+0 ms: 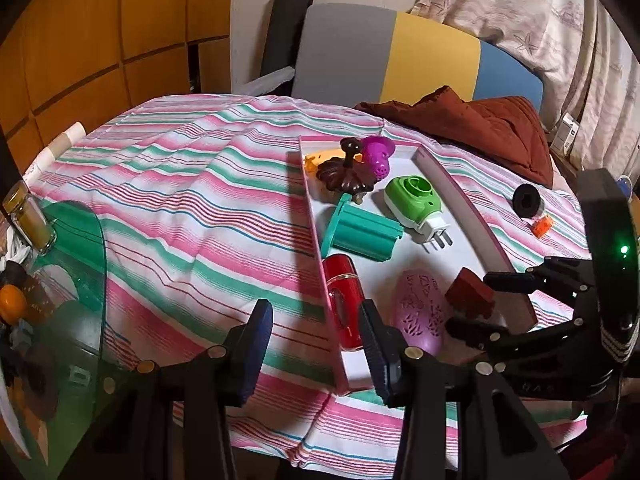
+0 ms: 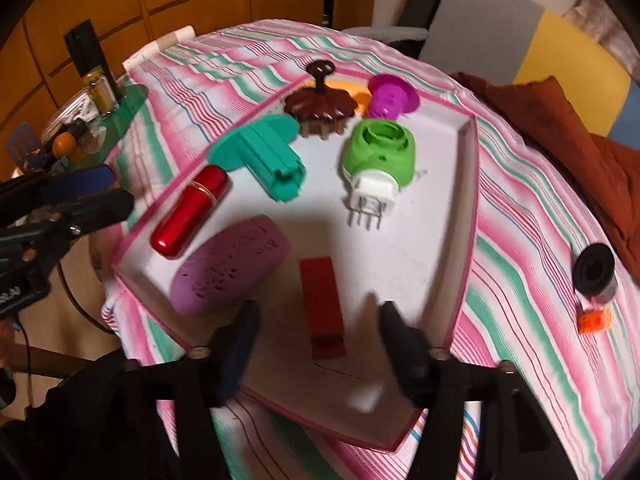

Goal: Organize rigid objects
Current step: 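Carry the red block into the tray and open the right gripper, then move both grippers back toward the cylinder container and orange cubes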

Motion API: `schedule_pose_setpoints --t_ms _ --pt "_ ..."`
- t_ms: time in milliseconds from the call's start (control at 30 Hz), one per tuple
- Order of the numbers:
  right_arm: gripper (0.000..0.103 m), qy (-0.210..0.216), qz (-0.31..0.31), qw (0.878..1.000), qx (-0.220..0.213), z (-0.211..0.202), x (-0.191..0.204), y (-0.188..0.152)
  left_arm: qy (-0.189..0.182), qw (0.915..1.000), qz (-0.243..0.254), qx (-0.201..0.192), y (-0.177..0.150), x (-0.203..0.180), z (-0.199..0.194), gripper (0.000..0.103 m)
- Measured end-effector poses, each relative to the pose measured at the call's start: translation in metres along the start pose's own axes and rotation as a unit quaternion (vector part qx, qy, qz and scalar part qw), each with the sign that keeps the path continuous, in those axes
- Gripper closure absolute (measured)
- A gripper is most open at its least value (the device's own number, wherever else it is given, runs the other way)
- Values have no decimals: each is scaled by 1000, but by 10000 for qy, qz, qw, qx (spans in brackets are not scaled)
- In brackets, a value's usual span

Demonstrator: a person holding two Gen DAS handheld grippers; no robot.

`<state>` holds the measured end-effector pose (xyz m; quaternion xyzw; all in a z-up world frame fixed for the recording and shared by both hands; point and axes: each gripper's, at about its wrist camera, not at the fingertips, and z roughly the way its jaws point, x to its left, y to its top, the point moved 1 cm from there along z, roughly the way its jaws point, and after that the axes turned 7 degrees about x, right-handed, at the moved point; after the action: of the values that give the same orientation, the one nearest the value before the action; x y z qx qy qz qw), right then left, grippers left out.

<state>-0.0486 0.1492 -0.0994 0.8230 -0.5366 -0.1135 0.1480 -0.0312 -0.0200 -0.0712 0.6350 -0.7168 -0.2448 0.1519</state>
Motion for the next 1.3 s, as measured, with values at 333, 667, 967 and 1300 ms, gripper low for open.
schedule_pose_setpoints --t_ms 333,667,967,1300 --pt "37 329 181 9983 -440 -29 -10 -5 15 9998 181 -50 5 -12 -5 59" --pt "36 213 1181 9863 -1132 -78 -78 -23 15 9993 332 -174 12 -26 -15 59" --pt "36 -763 1957 9749 -731 -74 -174 -62 -116 9993 355 -100 16 -35 -15 59" --pt "36 -1427 3735 9141 -679 -80 -297 -138 -479 9973 539 -107 30 -62 -21 59"
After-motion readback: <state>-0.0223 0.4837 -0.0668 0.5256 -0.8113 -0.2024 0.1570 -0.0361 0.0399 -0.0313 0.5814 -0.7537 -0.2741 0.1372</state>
